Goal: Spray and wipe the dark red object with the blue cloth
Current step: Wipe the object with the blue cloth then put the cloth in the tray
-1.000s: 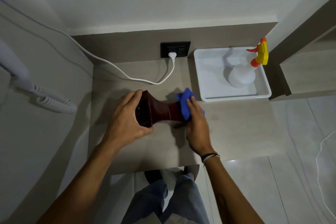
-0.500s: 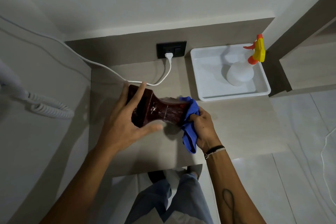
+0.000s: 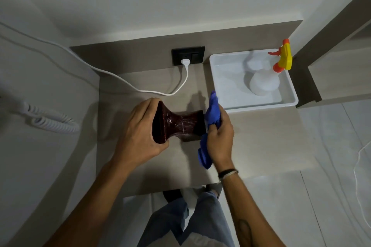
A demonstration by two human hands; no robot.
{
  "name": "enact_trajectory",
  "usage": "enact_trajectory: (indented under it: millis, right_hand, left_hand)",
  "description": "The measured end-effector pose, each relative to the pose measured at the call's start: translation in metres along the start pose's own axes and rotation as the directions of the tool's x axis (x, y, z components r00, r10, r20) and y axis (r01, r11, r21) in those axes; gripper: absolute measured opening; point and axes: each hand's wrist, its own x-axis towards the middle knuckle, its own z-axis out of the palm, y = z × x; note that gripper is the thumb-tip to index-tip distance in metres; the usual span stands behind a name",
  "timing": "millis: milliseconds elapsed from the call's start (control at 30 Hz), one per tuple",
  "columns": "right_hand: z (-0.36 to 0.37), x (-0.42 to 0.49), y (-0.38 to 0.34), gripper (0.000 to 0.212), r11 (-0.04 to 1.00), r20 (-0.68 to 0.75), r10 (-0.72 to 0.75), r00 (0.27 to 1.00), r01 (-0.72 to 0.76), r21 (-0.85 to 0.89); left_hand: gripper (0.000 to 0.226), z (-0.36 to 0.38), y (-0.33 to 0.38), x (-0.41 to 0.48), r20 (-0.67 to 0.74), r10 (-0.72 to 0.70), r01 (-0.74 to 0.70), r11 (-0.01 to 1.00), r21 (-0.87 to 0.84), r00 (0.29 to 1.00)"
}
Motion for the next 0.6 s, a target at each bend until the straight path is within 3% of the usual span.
enact_trajectory:
  millis: [67,133,167,233,267,333,367,433,533,600]
  right_hand:
    - [0.009,-0.023,-0.002,0.075,0.968,0.031,-0.25,0.968,0.251,-0.016]
    - [0.023,-0.047,-0.004,0.078,0.875,0.246,-0.465,0.85,0.484,-0.017]
    - [0.031,-0.056,-0.005,0.08,0.838,0.373,-0.498,0.783,0.545,-0.023]
    - [0.037,-0.059,0.005,0.085,0.818,0.547,-0.445,0.709,0.57,-0.074]
    - [0.034,-0.052,0.012,0.087,0.82,0.565,-0.391,0.727,0.553,-0.144]
    - [0.017,-0.032,0.024,0.086,0.834,0.491,-0.245,0.836,0.44,-0.333]
    - [0.009,-0.023,0.026,0.083,0.857,0.439,-0.172,0.882,0.354,-0.375]
    - [0.005,-0.021,0.016,0.075,0.902,0.427,-0.094,0.899,0.258,-0.346]
    - [0.038,-0.055,-0.012,0.057,0.919,0.46,-0.256,0.85,0.362,-0.159]
    - [0.049,-0.074,-0.012,0.076,0.845,0.548,-0.408,0.73,0.53,-0.077]
  left_hand:
    - [0.102,-0.002,-0.001,0.002,-0.005,-0.025,0.025,1.0,-0.002,1.0]
    - [0.092,-0.002,0.001,0.005,-0.017,-0.033,0.031,0.997,-0.077,0.999]
    - [0.08,-0.001,0.002,0.006,-0.045,-0.016,0.01,0.991,-0.13,0.999]
    - [0.067,-0.003,0.002,0.006,-0.076,-0.006,-0.004,0.991,-0.135,0.997]
    - [0.072,-0.005,0.0,0.006,-0.064,-0.014,0.007,0.995,-0.103,0.998]
    - [0.092,-0.01,-0.005,0.006,-0.024,-0.044,0.043,0.998,-0.043,0.999]
    - [0.098,-0.011,-0.006,0.004,-0.012,-0.064,0.064,0.997,-0.036,0.998]
    - [0.1,-0.009,-0.005,0.003,-0.009,-0.085,0.084,0.995,-0.05,0.996]
    - [0.081,-0.006,-0.002,0.005,-0.053,-0.068,0.061,0.991,-0.118,0.996]
    - [0.073,-0.006,-0.006,0.004,-0.074,-0.052,0.041,0.988,-0.15,0.996]
